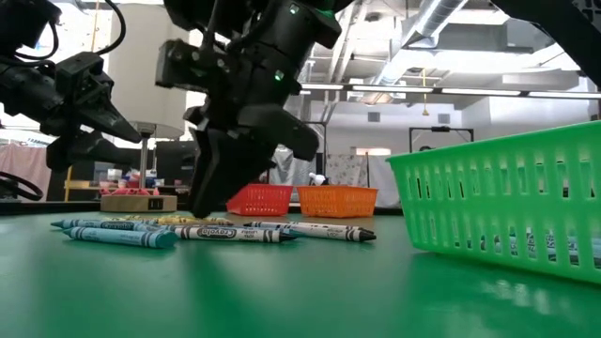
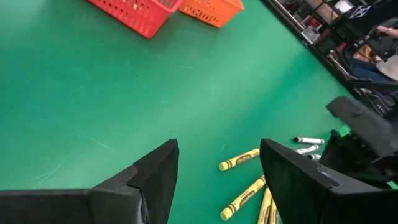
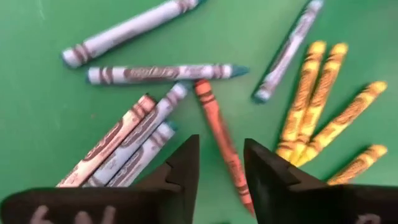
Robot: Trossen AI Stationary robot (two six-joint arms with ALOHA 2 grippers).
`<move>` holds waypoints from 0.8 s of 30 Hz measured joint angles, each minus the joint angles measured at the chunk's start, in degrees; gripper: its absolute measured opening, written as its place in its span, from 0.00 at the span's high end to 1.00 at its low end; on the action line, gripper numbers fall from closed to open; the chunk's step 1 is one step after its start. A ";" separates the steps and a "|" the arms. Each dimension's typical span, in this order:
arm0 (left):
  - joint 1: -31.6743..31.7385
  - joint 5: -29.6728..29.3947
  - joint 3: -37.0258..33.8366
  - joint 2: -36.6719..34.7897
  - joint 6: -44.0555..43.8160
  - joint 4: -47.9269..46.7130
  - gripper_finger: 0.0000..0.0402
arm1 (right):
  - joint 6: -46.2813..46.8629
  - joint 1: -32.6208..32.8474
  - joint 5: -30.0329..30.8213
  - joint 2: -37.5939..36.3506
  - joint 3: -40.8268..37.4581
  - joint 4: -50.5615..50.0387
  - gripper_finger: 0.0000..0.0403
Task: Sort crayons
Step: Put the brown crayon into the orange bin
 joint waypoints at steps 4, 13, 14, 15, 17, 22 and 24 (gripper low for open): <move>0.01 0.00 0.00 0.00 -0.01 -0.01 0.46 | 0.01 -0.31 0.32 -0.04 0.06 0.56 0.60; -0.01 -0.02 0.00 0.00 -0.01 0.01 0.46 | -0.86 -0.92 -3.72 -0.02 0.06 0.62 0.62; -0.01 0.00 0.00 0.00 -0.01 0.01 0.46 | -0.88 -1.03 -3.95 -0.02 0.06 0.65 0.62; -0.01 -0.02 0.00 0.00 -0.01 -0.01 0.46 | -0.88 -1.17 -4.02 -0.02 0.06 0.64 0.63; 0.00 -0.02 0.00 -0.01 -0.01 -0.01 0.46 | -0.86 -1.48 -4.03 -0.02 0.06 0.59 0.63; 0.01 -0.02 0.00 0.00 -0.01 -0.01 0.46 | -0.88 -2.15 -4.18 -0.02 0.06 0.62 0.63; 0.01 -0.02 0.00 0.00 -0.01 -0.01 0.46 | -0.87 -2.23 -4.20 -0.02 0.06 0.64 0.63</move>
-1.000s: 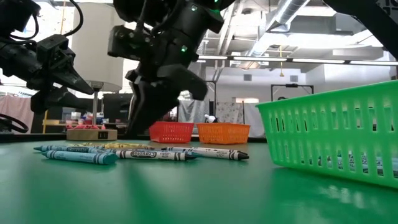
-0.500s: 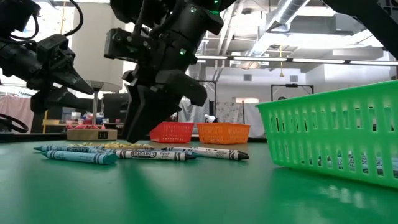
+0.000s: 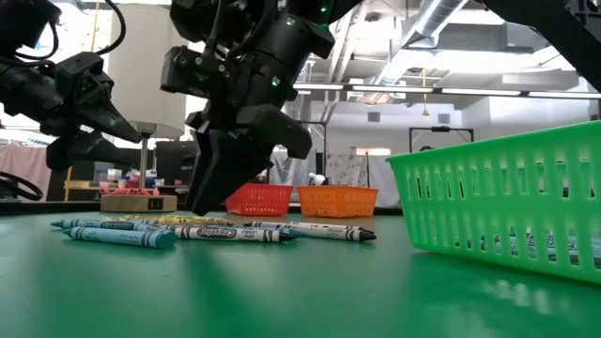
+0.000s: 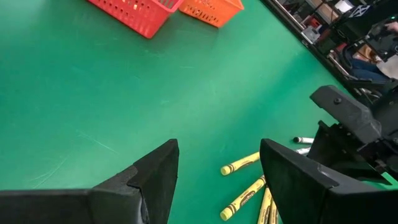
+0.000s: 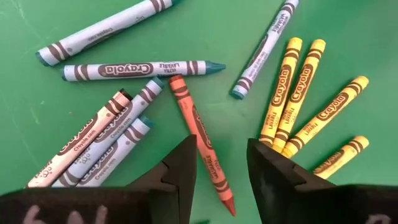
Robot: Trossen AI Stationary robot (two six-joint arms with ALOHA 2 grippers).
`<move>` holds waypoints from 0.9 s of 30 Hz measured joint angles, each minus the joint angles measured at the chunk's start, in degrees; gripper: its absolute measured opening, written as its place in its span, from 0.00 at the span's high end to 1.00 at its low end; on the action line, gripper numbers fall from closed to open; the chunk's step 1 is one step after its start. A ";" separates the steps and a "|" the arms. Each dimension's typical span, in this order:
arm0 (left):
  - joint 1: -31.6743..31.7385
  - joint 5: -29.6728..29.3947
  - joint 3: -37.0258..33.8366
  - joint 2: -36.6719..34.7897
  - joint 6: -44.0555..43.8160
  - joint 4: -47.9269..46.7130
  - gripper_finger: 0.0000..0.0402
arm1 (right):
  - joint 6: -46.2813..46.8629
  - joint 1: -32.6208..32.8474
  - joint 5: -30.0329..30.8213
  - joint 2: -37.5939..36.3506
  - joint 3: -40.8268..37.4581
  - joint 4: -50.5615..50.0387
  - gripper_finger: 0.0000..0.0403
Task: Sort crayons
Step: Put the brown crayon into the orange bin
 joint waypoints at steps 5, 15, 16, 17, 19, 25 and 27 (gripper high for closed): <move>-0.02 0.00 0.00 0.00 0.00 0.02 0.46 | -0.01 0.17 -0.02 0.00 -0.06 0.01 0.63; -0.01 0.00 0.00 0.00 0.00 0.00 0.46 | -0.50 0.17 0.02 0.02 -0.17 0.09 0.63; 0.00 0.00 0.00 0.00 0.00 0.01 0.46 | -0.84 0.17 0.02 0.02 -0.17 0.22 0.63; 0.00 0.00 0.00 0.00 0.00 0.01 0.46 | -0.86 0.17 0.02 0.02 -0.17 0.52 0.63; -0.01 0.00 0.00 -0.01 0.00 0.01 0.46 | -0.84 0.13 0.02 0.02 -0.17 1.11 0.63; -0.01 0.00 0.00 0.00 0.00 0.01 0.46 | -0.91 0.13 0.04 0.07 -0.20 0.73 0.63; 0.00 0.00 0.00 0.00 0.00 0.02 0.46 | -0.91 0.13 0.04 0.07 -0.20 0.78 0.63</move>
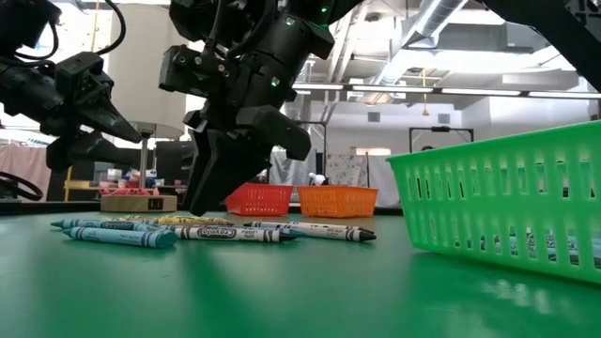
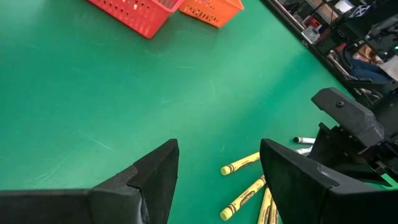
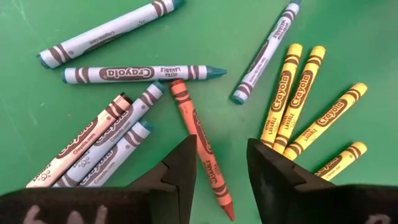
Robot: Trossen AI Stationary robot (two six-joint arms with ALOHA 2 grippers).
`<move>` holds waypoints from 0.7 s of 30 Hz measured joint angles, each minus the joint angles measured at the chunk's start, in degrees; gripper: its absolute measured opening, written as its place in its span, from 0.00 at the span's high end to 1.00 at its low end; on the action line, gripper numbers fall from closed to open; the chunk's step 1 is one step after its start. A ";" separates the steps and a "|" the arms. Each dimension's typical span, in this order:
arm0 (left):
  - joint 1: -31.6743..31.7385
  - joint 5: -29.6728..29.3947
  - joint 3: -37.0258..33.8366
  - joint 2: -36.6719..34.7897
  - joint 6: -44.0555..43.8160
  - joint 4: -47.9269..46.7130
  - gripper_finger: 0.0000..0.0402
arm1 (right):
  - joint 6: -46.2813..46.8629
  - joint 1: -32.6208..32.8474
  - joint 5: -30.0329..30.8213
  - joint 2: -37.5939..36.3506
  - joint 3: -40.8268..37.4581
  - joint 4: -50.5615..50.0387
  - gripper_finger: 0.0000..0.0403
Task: Sort crayons
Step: Put the brown crayon into the orange bin
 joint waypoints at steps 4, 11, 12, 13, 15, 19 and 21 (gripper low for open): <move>0.00 0.00 0.00 0.00 0.00 -0.01 0.46 | -0.22 0.11 0.04 0.88 0.04 -0.18 0.63; 0.00 0.00 0.00 0.00 -0.09 0.00 0.46 | -0.51 0.72 1.77 2.42 0.21 -0.09 0.63; 0.00 -0.02 0.00 -0.02 -0.11 0.02 0.46 | -0.55 0.88 2.47 2.43 0.20 -0.10 0.63; 0.00 0.02 0.00 0.00 -0.11 0.07 0.46 | -0.56 0.94 2.99 2.42 0.20 -0.12 0.64; 0.00 -0.08 0.00 0.00 -0.13 0.03 0.46 | -0.59 0.96 3.26 2.43 0.20 -0.15 0.64; 0.00 -0.22 0.00 0.00 -0.13 0.04 0.46 | -0.58 0.90 3.13 2.46 0.17 -0.89 0.72; -0.01 -0.27 0.00 0.00 -0.17 0.00 0.46 | -0.59 0.90 3.04 2.47 0.15 -1.65 0.78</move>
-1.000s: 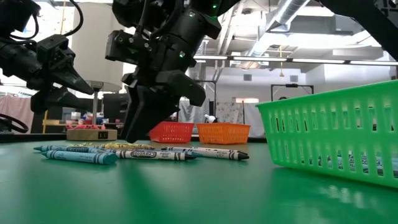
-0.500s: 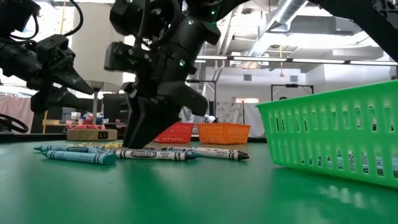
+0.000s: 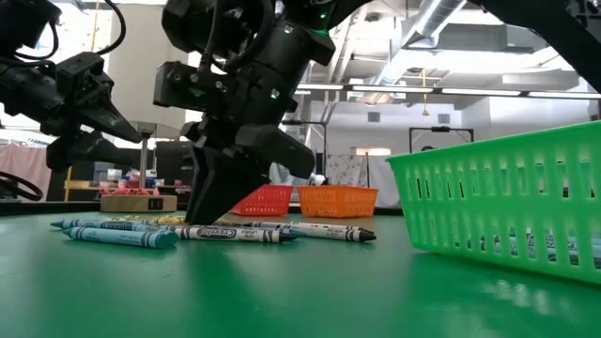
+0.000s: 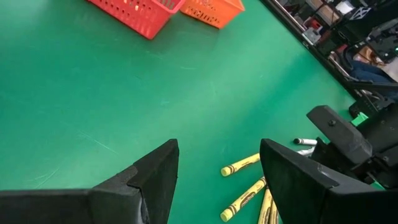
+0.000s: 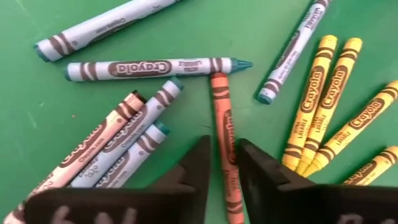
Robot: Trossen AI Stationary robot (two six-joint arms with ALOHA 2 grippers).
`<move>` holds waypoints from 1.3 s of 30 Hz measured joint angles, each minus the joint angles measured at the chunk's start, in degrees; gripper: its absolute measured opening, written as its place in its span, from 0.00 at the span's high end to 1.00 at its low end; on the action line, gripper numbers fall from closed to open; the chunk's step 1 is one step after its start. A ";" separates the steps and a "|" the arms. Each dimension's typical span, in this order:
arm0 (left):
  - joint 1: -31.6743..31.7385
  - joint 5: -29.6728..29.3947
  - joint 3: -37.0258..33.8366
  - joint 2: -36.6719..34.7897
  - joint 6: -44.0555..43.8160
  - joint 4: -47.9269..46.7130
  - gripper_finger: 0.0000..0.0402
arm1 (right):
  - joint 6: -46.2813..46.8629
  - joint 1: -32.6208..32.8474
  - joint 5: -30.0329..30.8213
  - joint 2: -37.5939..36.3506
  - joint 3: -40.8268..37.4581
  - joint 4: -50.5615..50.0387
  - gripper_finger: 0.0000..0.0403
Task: Sort crayons
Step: Put the brown crayon into the orange bin
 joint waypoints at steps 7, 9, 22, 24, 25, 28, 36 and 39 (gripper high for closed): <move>0.02 0.03 0.00 0.00 -0.07 0.02 0.46 | 1.62 -0.03 -0.07 0.00 0.21 -1.59 0.98; 0.02 0.03 0.00 0.00 -0.07 0.02 0.46 | 2.40 -0.03 -0.05 0.04 0.82 -1.82 0.98; 0.01 0.05 0.00 0.00 -0.07 0.03 0.46 | 3.06 -0.63 0.00 -1.00 8.45 -6.54 0.99; 0.01 0.05 0.00 0.00 -0.07 0.02 0.46 | 3.46 -0.86 0.00 -1.16 10.14 -9.08 0.99; 0.02 0.05 0.00 0.00 -0.05 0.04 0.46 | 3.56 -0.88 -0.02 -1.16 10.81 -10.29 0.99; 0.01 0.05 0.00 0.00 -0.06 0.02 0.46 | 4.30 -1.36 0.02 -1.22 12.75 -11.82 0.99; 0.02 0.07 0.00 0.00 -0.05 0.02 0.46 | 15.18 -5.13 1.12 -1.40 15.61 -16.01 0.99; 0.01 0.07 0.00 0.00 0.07 0.02 0.46 | 20.76 -7.13 2.20 -1.50 16.33 -16.88 0.99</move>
